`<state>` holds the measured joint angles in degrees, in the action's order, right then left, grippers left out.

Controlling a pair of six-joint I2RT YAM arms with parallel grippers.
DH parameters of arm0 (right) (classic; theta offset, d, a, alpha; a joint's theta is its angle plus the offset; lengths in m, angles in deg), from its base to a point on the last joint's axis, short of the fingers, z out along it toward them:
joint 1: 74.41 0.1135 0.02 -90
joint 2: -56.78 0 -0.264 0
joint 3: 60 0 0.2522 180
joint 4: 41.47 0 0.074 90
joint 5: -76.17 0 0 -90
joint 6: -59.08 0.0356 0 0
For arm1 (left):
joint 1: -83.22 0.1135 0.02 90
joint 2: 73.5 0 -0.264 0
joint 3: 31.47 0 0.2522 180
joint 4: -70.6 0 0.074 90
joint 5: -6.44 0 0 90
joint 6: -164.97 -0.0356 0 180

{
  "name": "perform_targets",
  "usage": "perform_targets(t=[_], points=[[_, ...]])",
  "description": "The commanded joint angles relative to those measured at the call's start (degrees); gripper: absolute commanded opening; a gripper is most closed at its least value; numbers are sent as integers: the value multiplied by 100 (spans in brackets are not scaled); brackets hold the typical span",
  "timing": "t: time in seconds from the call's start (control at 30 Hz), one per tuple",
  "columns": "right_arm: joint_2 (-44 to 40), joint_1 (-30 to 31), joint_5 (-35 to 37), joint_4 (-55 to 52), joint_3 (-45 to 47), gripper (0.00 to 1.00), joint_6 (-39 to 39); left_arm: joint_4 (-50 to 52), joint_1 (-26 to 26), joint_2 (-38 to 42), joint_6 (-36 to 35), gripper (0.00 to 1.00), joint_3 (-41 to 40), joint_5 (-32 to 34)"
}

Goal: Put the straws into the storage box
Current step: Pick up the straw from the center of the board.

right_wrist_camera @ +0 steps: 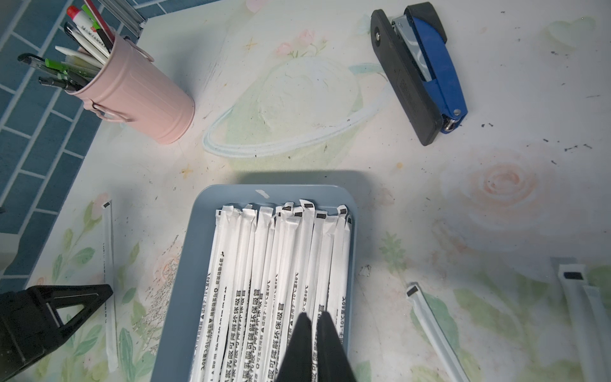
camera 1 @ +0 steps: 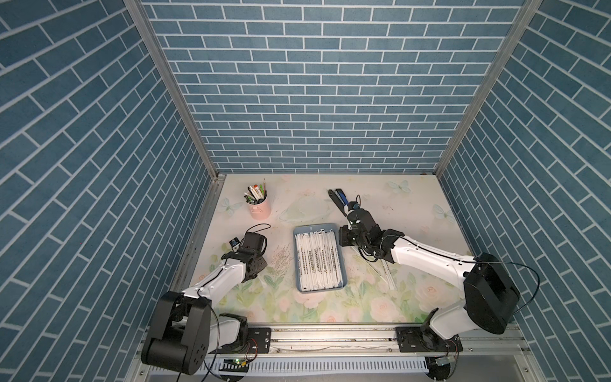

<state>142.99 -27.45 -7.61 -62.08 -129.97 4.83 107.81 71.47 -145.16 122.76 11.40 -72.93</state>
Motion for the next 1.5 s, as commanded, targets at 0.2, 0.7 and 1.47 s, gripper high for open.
perform_targets(t=[0.2,0.7,1.47], points=[[-76,-13,114,25,-34,9,111,-139,-63,-706,71,11,-223,266],[-185,-11,217,42,47,9,204,693,-588,-220,320,0,672,430],[-505,-774,256,-333,166,9,73,717,-3914,-1486,1521,0,2945,1082]])
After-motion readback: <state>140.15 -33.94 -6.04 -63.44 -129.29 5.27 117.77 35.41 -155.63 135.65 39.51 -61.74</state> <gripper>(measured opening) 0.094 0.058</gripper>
